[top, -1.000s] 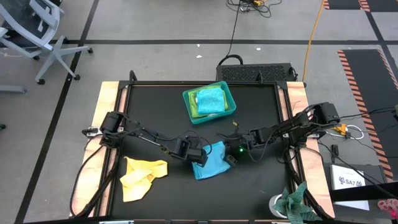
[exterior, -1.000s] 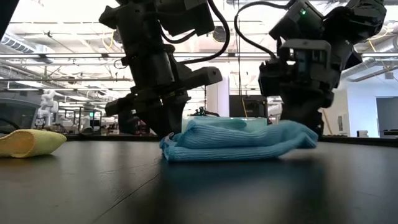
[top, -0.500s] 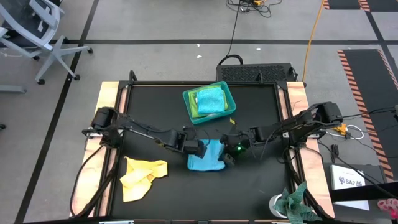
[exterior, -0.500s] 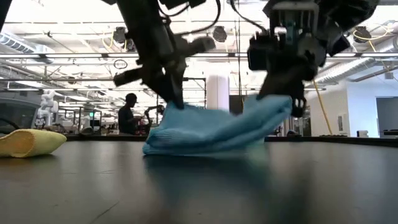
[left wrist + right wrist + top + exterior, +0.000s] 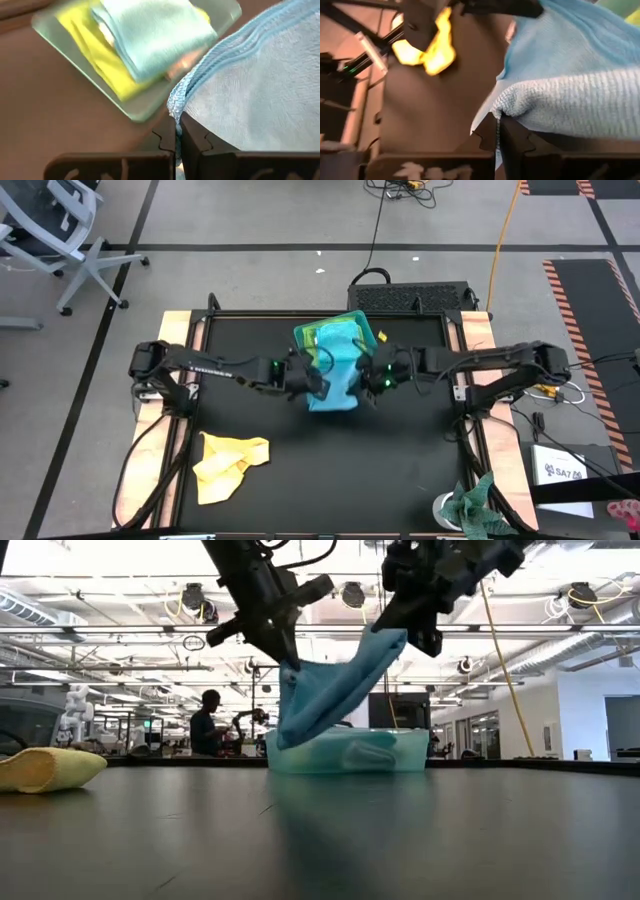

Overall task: Fold microfiber towels
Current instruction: Put the blue microfiber towel into the blue bin

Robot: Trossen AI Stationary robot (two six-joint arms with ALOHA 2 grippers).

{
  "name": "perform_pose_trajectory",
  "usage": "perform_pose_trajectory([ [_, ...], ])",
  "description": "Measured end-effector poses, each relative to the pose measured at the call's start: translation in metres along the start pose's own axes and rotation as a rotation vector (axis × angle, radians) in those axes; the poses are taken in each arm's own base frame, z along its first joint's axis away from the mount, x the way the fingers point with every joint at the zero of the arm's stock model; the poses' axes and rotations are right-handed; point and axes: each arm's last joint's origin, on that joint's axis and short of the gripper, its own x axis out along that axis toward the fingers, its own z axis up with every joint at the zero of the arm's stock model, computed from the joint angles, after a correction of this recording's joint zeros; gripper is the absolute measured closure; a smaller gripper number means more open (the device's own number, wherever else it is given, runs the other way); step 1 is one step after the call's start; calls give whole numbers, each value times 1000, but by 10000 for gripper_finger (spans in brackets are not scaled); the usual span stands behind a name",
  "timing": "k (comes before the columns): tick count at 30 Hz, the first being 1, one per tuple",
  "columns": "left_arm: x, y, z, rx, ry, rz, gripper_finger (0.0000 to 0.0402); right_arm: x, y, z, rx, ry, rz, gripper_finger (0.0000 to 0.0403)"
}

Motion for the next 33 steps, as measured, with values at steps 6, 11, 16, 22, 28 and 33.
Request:
perform_pose_trajectory([
  [6, 4, 22, 39, 21, -68, -9, 396, -13, -28, 21, -17, -68, -78, 403],
  [11, 17, 42, 62, 24, -69, -5, 397, -24, -57, 30, -9, -101, -159, 403],
  [16, 26, 57, 82, 14, -115, 0, 392, -36, -88, 38, -1, -136, -246, 403],
  [22, 33, 74, 97, -3, -109, -7, 393, -48, -121, 42, 55, -155, -322, 403],
  [28, 36, 82, 101, 8, -95, -3, 393, -44, -134, 37, 100, -110, -313, 403],
  [33, 49, 82, 98, 13, -68, 17, 386, -37, -137, 29, 135, -90, -312, 403],
])
